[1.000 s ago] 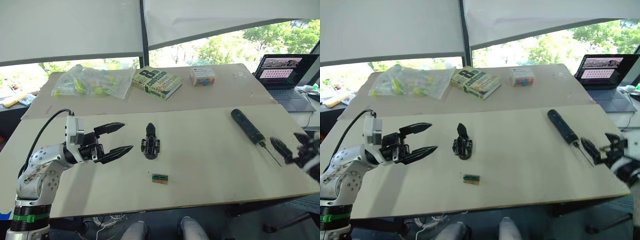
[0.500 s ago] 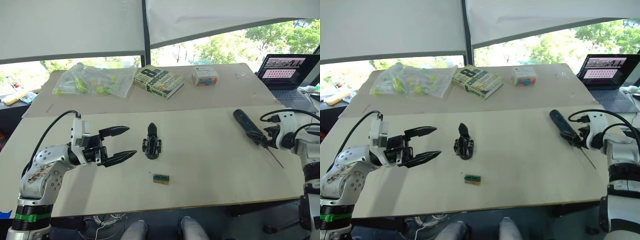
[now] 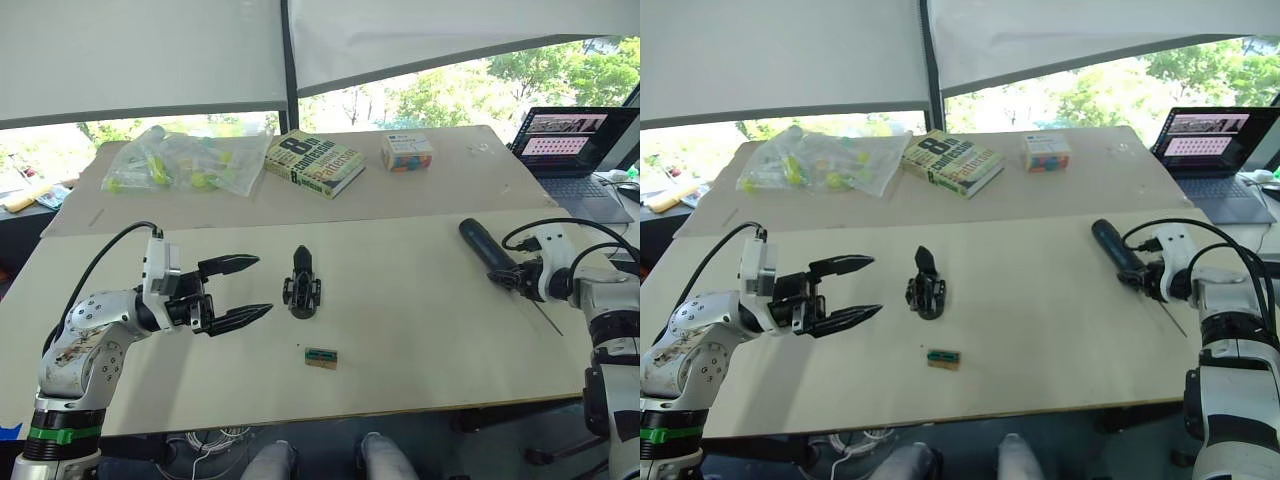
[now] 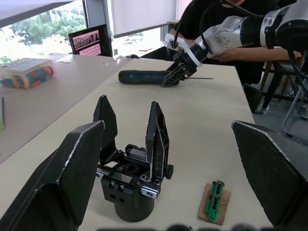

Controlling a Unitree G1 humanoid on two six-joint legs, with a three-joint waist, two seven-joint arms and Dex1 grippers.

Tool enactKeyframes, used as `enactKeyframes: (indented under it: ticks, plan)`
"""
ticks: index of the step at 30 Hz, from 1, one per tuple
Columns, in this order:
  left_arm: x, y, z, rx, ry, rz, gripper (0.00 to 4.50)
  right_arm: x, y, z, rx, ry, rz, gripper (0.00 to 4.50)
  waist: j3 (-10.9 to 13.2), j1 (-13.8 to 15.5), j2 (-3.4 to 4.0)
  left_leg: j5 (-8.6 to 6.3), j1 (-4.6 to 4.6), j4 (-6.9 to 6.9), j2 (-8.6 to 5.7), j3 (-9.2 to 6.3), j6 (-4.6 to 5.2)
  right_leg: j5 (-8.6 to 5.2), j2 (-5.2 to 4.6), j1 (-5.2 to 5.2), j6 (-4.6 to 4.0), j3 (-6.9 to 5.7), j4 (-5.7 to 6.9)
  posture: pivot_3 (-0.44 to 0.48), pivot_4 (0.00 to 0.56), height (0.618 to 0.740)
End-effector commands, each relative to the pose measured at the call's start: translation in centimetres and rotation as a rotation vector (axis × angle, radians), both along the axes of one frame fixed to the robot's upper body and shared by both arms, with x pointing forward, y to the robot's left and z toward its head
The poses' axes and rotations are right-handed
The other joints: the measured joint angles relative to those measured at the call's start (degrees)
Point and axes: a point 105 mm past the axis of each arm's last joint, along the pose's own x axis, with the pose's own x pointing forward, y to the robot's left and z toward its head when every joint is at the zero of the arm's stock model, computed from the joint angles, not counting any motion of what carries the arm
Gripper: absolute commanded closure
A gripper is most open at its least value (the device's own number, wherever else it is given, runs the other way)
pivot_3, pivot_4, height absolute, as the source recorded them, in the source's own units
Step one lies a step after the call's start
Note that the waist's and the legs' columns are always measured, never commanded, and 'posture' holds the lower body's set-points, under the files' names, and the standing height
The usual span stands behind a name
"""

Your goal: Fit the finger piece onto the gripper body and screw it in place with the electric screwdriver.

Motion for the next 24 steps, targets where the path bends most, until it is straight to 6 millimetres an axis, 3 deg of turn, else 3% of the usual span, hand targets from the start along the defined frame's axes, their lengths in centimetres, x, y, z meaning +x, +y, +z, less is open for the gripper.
enactKeyframes:
  ticks: [1,7,10,14,18,24]
  plan:
    - [-0.5,0.3,0.2,0.027,-0.027,-0.023,0.00,0.3,0.8,4.7,0.012,-0.148,0.098,2.54,0.0,-0.2,0.03,0.00,-0.02,0.00,0.00,-0.02,0.00,0.00,0.00,-0.02,0.00,0.00,0.00,0.000,0.150,0.740]
    - [-1.5,1.0,-0.9,0.064,0.007,-0.050,0.00,-3.5,6.1,7.9,0.091,-0.171,0.242,2.54,0.1,-0.4,0.26,-0.03,-0.21,-0.01,0.01,-0.41,0.02,0.00,-0.04,-0.31,0.01,0.03,0.21,0.000,0.150,0.740]
    - [-1.9,1.3,-1.6,0.078,0.025,-0.051,0.00,-6.5,9.3,7.4,0.113,-0.154,0.299,2.54,0.2,-0.2,0.26,-0.05,-0.22,-0.01,0.06,-0.45,0.00,0.00,-0.02,-0.33,0.02,0.01,0.22,0.000,0.150,0.740]
    - [-1.9,1.6,-1.7,0.069,0.031,-0.033,0.00,-9.3,11.3,5.3,0.074,-0.147,0.350,2.54,0.2,0.6,0.24,-0.05,-0.20,0.05,0.07,-0.44,0.00,-0.02,-0.04,-0.23,0.06,-0.01,0.13,0.000,0.150,0.740]
    - [-1.9,1.4,-1.9,0.065,0.034,-0.031,0.00,-9.8,12.9,3.2,0.040,-0.158,0.338,2.54,0.2,1.3,0.23,-0.05,-0.22,0.14,0.04,-0.42,0.01,0.01,-0.06,-0.18,0.13,-0.01,0.02,0.000,0.150,0.740]
    - [-2.0,1.2,-1.8,0.065,0.031,-0.031,0.00,-9.4,14.2,1.6,0.022,-0.125,0.379,2.54,0.2,1.1,0.23,-0.05,-0.21,0.12,0.06,-0.41,0.00,0.02,-0.04,-0.21,0.12,-0.01,0.02,0.000,0.150,0.740]
